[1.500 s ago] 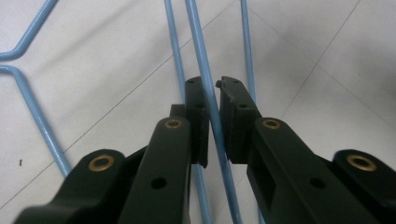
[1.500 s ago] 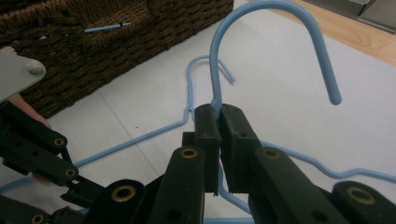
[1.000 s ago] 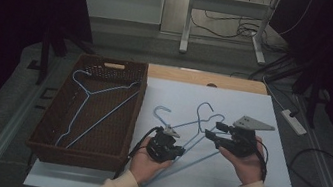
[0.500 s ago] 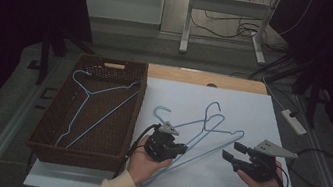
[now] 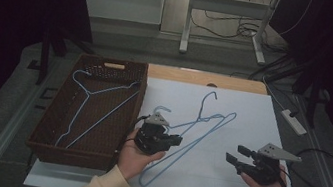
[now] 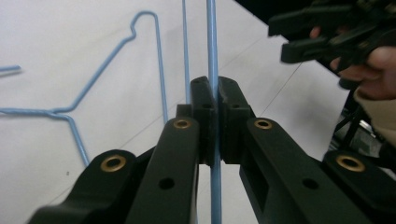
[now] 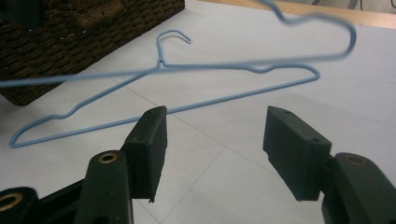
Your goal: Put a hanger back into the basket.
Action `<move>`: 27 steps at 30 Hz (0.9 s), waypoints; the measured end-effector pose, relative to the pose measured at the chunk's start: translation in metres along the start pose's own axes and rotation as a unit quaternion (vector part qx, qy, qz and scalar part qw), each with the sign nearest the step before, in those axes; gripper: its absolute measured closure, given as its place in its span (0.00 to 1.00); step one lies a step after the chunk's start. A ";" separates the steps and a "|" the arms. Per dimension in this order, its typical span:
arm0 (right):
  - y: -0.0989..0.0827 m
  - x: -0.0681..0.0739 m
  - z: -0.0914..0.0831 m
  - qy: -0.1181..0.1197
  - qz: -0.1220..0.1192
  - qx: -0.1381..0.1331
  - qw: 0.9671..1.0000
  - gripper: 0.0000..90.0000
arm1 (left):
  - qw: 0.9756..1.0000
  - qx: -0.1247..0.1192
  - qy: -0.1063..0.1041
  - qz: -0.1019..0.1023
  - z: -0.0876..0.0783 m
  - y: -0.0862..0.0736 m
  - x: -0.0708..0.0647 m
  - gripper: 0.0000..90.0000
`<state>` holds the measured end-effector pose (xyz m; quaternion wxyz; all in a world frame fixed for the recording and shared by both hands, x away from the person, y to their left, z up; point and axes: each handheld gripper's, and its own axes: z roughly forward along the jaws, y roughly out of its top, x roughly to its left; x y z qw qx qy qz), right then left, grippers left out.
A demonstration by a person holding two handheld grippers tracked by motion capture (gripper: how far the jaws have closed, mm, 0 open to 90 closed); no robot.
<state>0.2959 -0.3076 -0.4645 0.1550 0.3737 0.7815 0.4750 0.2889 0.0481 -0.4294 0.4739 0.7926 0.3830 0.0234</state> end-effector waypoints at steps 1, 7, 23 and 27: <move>0.000 0.000 0.001 0.000 0.002 0.002 1.000 0.45 | 1.000 -0.004 0.000 0.000 -0.003 0.001 0.000 0.97; -0.001 -0.001 0.004 -0.002 -0.001 0.012 1.000 0.45 | 1.000 -0.029 -0.007 -0.005 -0.028 0.009 0.007 0.97; -0.005 -0.002 0.011 -0.006 -0.005 0.031 0.999 0.44 | 0.995 -0.094 0.028 -0.031 -0.115 0.005 0.054 0.97; -0.005 -0.003 0.012 -0.006 -0.004 0.033 0.999 0.44 | 0.993 -0.106 0.043 -0.039 -0.137 0.000 0.070 0.97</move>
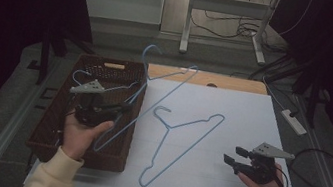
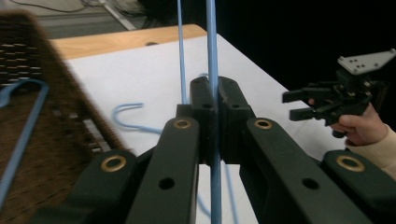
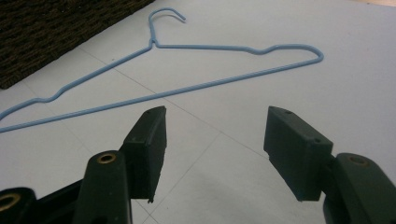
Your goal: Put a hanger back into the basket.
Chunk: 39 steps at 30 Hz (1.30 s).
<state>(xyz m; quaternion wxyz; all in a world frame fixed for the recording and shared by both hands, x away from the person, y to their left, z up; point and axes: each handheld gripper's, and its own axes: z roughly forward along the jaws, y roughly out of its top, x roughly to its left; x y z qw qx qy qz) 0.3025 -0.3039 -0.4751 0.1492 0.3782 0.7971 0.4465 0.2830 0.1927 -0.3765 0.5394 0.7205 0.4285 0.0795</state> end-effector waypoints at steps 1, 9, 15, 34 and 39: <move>0.000 0.000 0.000 0.000 0.000 0.000 1.000 0.44 | 1.000 -0.003 0.003 -0.002 -0.004 0.000 0.004 0.97; 0.000 0.000 0.001 -0.001 -0.002 0.003 1.000 0.44 | 0.999 -0.004 0.032 -0.010 -0.027 -0.004 0.032 0.97; -0.001 0.000 0.003 -0.003 -0.003 0.005 1.000 0.44 | 0.999 0.004 0.051 -0.013 -0.033 -0.007 0.046 0.97; -0.001 -0.001 0.001 -0.015 -0.003 0.000 1.000 0.44 | 0.996 0.020 0.081 -0.023 -0.049 -0.018 0.085 0.97; -0.002 -0.001 0.001 -0.017 -0.004 0.001 1.000 0.44 | 0.996 0.021 0.081 -0.022 -0.056 -0.019 0.090 0.97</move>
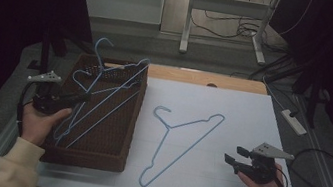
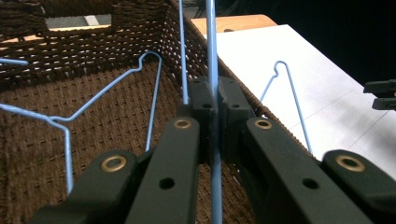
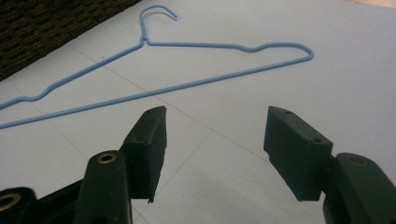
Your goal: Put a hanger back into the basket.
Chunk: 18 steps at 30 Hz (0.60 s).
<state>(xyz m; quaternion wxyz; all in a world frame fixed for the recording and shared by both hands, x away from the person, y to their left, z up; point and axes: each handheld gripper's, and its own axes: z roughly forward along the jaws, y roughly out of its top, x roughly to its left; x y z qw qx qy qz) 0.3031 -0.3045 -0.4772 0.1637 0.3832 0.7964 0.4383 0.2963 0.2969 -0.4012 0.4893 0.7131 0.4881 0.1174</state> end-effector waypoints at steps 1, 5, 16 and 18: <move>0.000 0.000 0.000 0.001 0.000 0.000 1.000 0.44 | 1.000 0.001 0.000 0.001 -0.001 -0.001 0.001 0.97; 0.001 0.001 0.000 0.003 0.001 -0.001 1.000 0.44 | 1.000 0.008 0.005 0.000 -0.006 -0.005 0.007 0.97; 0.001 0.001 0.001 0.006 0.003 -0.001 1.000 0.44 | 0.999 0.047 0.003 -0.003 0.002 -0.010 0.018 0.97; 0.001 0.001 0.001 0.006 0.002 0.000 1.000 0.44 | 0.998 0.060 0.003 -0.003 0.008 -0.010 0.020 0.97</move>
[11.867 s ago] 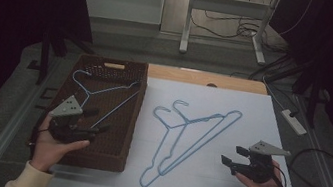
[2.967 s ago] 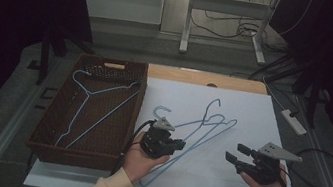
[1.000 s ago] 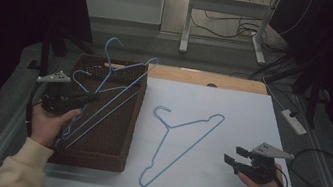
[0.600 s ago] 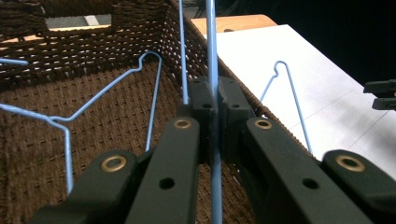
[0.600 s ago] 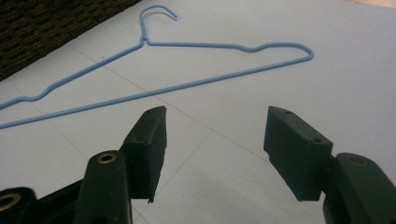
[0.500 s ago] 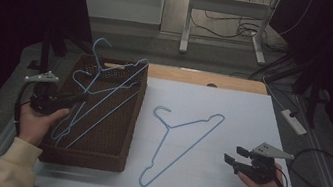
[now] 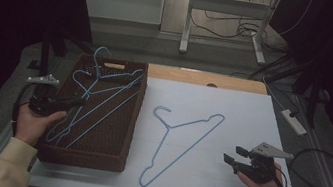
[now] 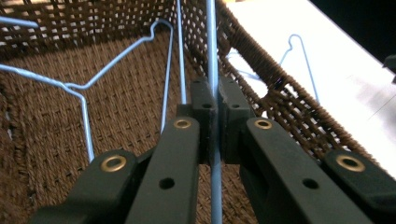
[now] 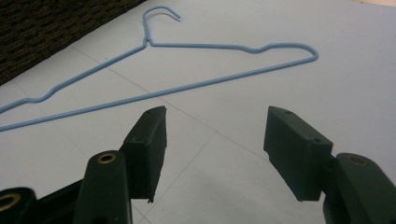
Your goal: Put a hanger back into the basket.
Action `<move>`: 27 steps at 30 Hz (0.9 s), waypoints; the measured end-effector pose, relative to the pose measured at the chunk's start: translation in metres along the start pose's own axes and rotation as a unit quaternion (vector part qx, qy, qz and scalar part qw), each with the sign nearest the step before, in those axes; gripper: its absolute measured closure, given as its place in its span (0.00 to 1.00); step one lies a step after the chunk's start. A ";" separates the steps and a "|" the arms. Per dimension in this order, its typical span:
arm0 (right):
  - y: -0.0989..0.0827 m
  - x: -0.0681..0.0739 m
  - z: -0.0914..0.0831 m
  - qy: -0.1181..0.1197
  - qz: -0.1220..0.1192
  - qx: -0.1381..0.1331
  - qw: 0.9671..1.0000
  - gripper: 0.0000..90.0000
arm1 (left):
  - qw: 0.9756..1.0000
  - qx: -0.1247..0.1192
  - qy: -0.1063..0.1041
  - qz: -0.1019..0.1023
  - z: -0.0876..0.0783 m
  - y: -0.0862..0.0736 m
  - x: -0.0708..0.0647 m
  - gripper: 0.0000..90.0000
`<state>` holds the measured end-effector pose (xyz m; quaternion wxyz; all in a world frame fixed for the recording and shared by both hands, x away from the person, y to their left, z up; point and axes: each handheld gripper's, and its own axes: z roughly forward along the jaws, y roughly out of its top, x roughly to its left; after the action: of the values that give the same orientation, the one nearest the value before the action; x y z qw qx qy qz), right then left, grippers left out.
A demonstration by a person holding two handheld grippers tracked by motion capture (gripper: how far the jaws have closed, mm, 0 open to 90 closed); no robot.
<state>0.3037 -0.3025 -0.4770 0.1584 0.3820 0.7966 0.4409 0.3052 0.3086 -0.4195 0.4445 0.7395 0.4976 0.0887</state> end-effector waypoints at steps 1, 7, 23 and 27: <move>0.000 0.000 0.000 0.001 0.000 -0.001 1.000 0.44 | 1.000 0.006 -0.001 0.001 0.002 0.000 0.001 0.97; 0.000 0.000 0.000 0.001 0.001 -0.001 1.000 0.44 | 1.000 0.026 0.000 -0.003 0.015 0.003 0.004 0.97; 0.000 0.000 0.000 0.002 -0.002 0.000 1.000 0.44 | 0.991 0.104 0.060 -0.060 0.038 -0.008 0.026 0.97; 0.000 0.001 0.001 0.002 -0.003 0.002 1.000 0.44 | 0.988 0.121 0.064 -0.066 0.041 -0.012 0.030 0.96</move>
<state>0.3036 -0.3014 -0.4774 0.1571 0.3789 0.7992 0.4394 0.3358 0.3108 -0.4621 0.3241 0.7464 0.5795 0.0455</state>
